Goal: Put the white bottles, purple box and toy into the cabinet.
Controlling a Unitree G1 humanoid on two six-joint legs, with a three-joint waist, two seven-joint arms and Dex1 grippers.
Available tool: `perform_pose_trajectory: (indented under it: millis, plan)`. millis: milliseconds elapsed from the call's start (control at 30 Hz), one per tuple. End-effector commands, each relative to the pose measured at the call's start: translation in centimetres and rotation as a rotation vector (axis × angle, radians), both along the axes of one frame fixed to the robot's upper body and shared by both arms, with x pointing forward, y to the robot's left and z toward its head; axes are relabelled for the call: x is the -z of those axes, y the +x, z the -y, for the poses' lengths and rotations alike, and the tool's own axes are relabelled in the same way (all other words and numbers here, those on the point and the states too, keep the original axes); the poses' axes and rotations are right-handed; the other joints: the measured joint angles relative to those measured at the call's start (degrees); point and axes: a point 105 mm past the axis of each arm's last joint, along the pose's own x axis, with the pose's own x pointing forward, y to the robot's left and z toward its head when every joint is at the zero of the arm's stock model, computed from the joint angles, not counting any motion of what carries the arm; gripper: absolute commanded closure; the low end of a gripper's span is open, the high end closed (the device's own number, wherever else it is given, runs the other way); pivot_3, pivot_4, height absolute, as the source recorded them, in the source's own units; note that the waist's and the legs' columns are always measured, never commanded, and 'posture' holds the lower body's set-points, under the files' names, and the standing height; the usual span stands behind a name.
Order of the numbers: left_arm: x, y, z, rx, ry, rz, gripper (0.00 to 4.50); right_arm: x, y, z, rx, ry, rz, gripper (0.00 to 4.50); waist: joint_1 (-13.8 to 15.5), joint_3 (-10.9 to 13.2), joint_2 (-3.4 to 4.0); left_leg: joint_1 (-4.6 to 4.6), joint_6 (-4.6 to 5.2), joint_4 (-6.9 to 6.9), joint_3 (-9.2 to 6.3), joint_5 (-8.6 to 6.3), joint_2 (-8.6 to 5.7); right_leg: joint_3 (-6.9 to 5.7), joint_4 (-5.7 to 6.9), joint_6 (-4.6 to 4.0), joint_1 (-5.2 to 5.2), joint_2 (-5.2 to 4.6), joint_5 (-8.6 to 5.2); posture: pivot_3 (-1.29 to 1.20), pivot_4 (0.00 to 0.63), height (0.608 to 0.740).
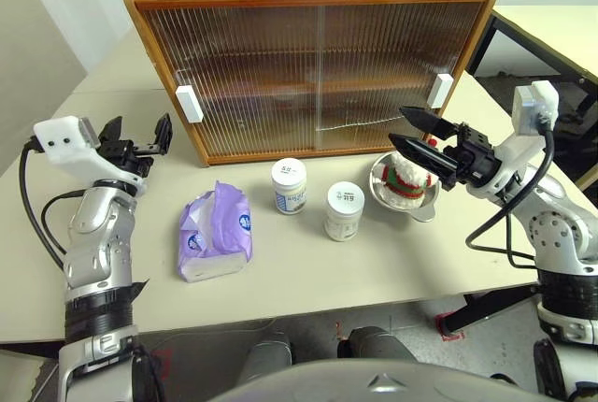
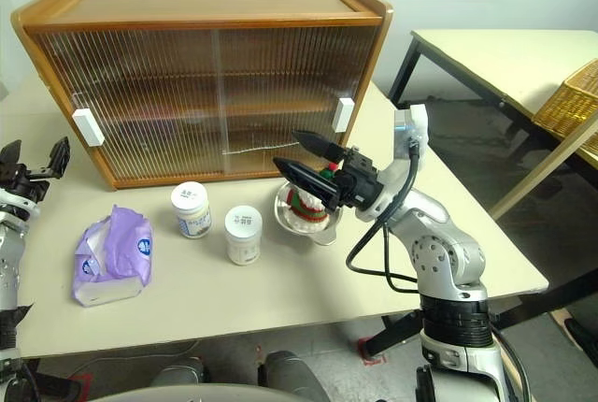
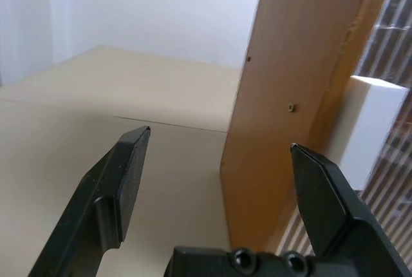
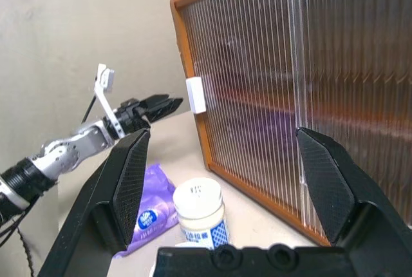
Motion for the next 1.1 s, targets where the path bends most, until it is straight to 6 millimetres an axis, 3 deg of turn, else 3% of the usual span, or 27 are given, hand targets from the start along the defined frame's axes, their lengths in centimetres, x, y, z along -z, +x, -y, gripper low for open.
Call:
perform_pose_trajectory:
  millis: [33,133,433,800,1100]
  plan:
    - [-0.4,0.5,0.9,0.038,-0.031,0.006,0.41,0.2,0.2,-0.1,0.002,-0.005,0.009,0.00,0.0,0.0,0.00,0.00,0.00,0.01,0.00,0.00,0.00,0.01,0.00,0.01,0.01,0.00,0.01,-0.07,0.010,0.740]
    - [-0.6,0.6,1.0,0.044,-0.040,0.009,1.26,0.2,0.2,-0.2,0.005,-0.006,0.015,0.00,0.0,0.0,-0.01,0.00,0.00,0.05,-0.01,0.00,0.02,0.00,0.00,0.01,0.01,0.00,0.02,-0.08,0.010,0.740]
    - [-0.8,0.4,1.6,0.069,-0.010,0.005,4.46,0.4,0.3,-0.2,0.017,-0.005,0.021,0.00,0.0,0.0,-0.01,0.00,0.00,0.11,-0.01,0.00,0.02,0.00,0.00,0.06,0.04,0.00,0.05,-0.08,0.010,0.740]
    - [-1.3,0.5,3.9,0.169,0.038,0.004,4.46,0.6,0.5,-0.4,0.021,0.000,0.026,0.00,0.0,0.0,-0.01,-0.02,0.00,0.34,-0.03,0.00,0.04,0.00,0.01,0.03,0.10,-0.01,0.12,-0.08,0.013,0.740]
    - [-0.6,1.3,4.1,0.193,0.026,-0.019,4.46,0.5,0.4,-0.3,0.033,0.005,0.031,0.00,0.0,0.0,-0.01,-0.03,0.00,0.38,-0.03,-0.01,0.39,0.00,0.01,-0.03,0.09,0.00,0.16,-0.10,0.012,0.740]
